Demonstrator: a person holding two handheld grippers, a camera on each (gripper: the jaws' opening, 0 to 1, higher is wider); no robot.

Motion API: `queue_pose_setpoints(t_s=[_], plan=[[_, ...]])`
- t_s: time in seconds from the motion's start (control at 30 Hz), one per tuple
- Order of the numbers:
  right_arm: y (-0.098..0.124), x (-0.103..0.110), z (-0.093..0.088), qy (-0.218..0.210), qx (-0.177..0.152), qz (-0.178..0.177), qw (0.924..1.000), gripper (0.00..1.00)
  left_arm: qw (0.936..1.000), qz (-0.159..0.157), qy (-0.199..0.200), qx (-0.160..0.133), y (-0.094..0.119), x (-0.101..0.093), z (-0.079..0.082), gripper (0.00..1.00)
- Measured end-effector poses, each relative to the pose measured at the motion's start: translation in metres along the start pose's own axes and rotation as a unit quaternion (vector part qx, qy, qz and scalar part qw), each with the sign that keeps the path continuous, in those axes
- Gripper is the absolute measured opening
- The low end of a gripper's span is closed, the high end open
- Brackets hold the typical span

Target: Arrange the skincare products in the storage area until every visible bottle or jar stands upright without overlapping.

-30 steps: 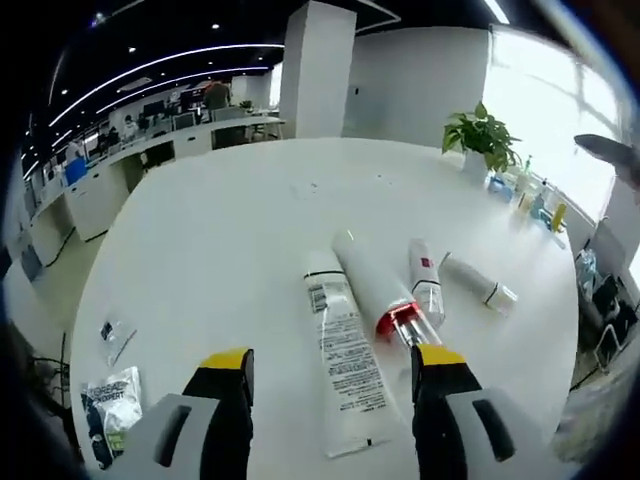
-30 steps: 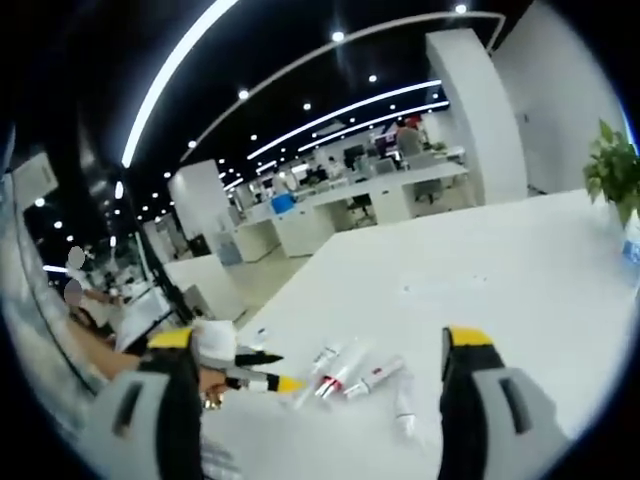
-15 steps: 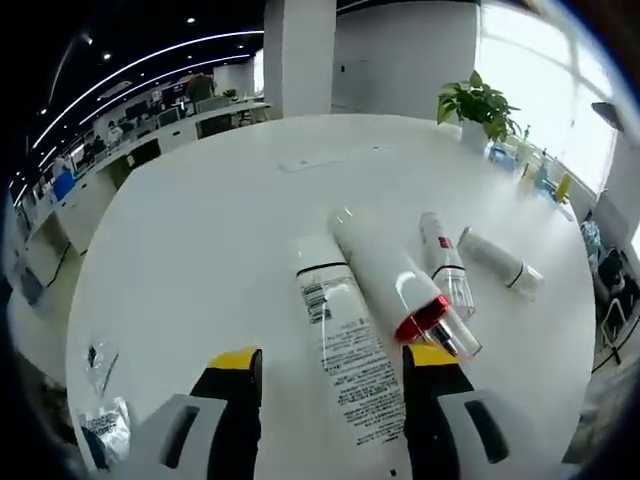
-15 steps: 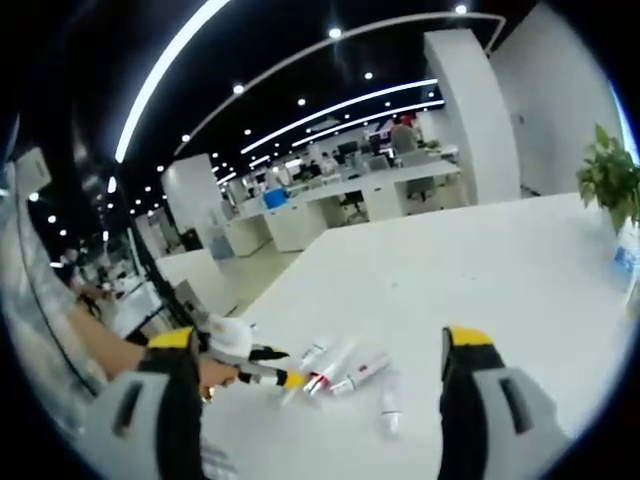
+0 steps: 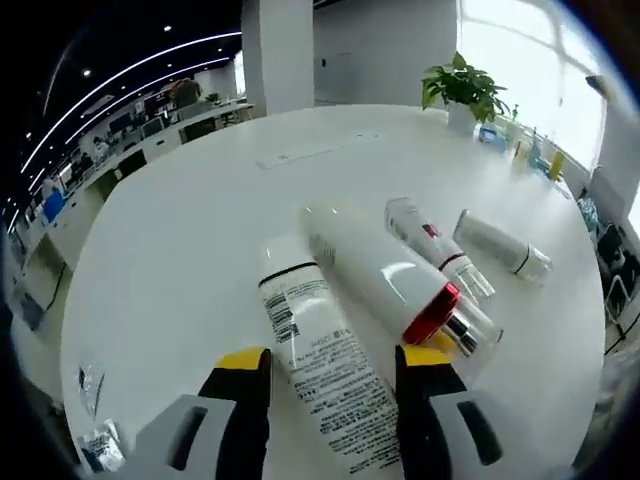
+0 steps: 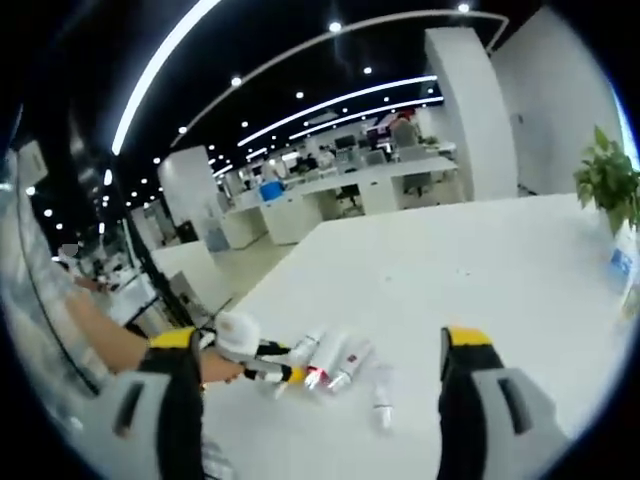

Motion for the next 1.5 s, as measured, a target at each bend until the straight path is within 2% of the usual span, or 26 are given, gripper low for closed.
queue_pose_setpoints(t_s=[0.1, 0.17, 0.2, 0.23, 0.3, 0.37, 0.4, 0.5, 0.63, 0.77, 1.0, 1.23, 1.3, 1.37, 1.4, 1.5], plan=[[0.000, 0.001, 0.001, -0.001, -0.002, 0.001, 1.0000, 0.98, 1.0000, -0.006, -0.003, 0.002, -0.002, -0.005, 0.003, 0.42], [0.000, 0.002, 0.002, 0.001, -0.003, 0.001, 1.0000, 0.98, 0.9997, 0.011, 0.017, 0.014, 0.001, 0.000, 0.002, 0.39], [0.000, 0.002, 0.002, 0.002, -0.001, 0.001, 1.0000, 0.98, 0.9998, 0.011, 0.017, 0.009, -0.002, 0.001, 0.004, 0.38], [0.001, 0.002, 0.001, 0.002, -0.001, 0.001, 1.0000, 0.98, 0.9991, 0.014, 0.037, 0.012, -0.001, 0.004, 0.003, 0.36], [0.002, 0.003, 0.000, 0.001, -0.001, 0.002, 1.0000, 0.98, 0.9981, 0.010, 0.057, 0.021, 0.002, 0.006, 0.003, 0.33], [0.003, 0.003, 0.000, -0.001, -0.003, 0.003, 1.0000, 0.98, 0.9988, 0.000, 0.038, 0.031, 0.002, 0.006, 0.005, 0.31], [0.003, 0.004, -0.001, -0.004, -0.003, 0.005, 1.0000, 0.98, 0.9984, -0.005, 0.043, 0.037, 0.002, 0.007, 0.005, 0.30], [0.000, 0.010, -0.005, 0.000, 0.006, 0.011, 0.9999, 0.98, 0.9976, -0.011, 0.056, 0.040, 0.001, 0.013, 0.005, 0.27], [-0.003, 0.016, -0.004, 0.002, 0.004, 0.019, 0.9998, 0.98, 0.9950, -0.019, 0.087, 0.046, 0.005, 0.014, 0.003, 0.25], [-0.006, 0.020, -0.004, 0.003, 0.003, 0.023, 0.9997, 0.98, 0.9938, -0.025, 0.099, 0.044, 0.009, 0.016, 0.001, 0.24], [-0.013, 0.029, -0.003, 0.002, -0.002, 0.034, 0.9994, 0.98, 0.9868, -0.052, 0.153, 0.012, 0.023, 0.018, 0.012, 0.23], [-0.020, 0.042, 0.000, 0.006, -0.007, 0.049, 0.9987, 0.98, 0.9854, -0.062, 0.158, -0.016, 0.041, 0.018, 0.019, 0.23], [-0.024, 0.044, -0.001, 0.003, -0.003, 0.052, 0.9986, 0.97, 0.9820, -0.071, 0.173, -0.026, 0.046, 0.016, 0.021, 0.23], [-0.026, 0.054, 0.004, -0.012, -0.008, 0.079, 0.9968, 0.97, 0.9823, -0.072, 0.171, -0.024, 0.049, 0.016, 0.020, 0.23], [-0.026, 0.055, 0.007, -0.002, -0.016, 0.082, 0.9965, 0.97, 0.9823, -0.075, 0.170, -0.026, 0.052, 0.014, 0.019, 0.23], [-0.029, 0.056, 0.001, 0.004, -0.005, 0.077, 0.9970, 0.97, 0.9798, -0.081, 0.180, -0.034, 0.054, 0.013, 0.018, 0.24]])
Point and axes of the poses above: the point that each gripper's makers call its tool centre point, and the gripper's own axes: y roughly backward along the fingers, x roughly to its left, z roughly out of its top, the point moved 2 cm from there along y, roughly backward along the fingers, and after that the axes turned 13 degrees about y, right-handed, at the moved point
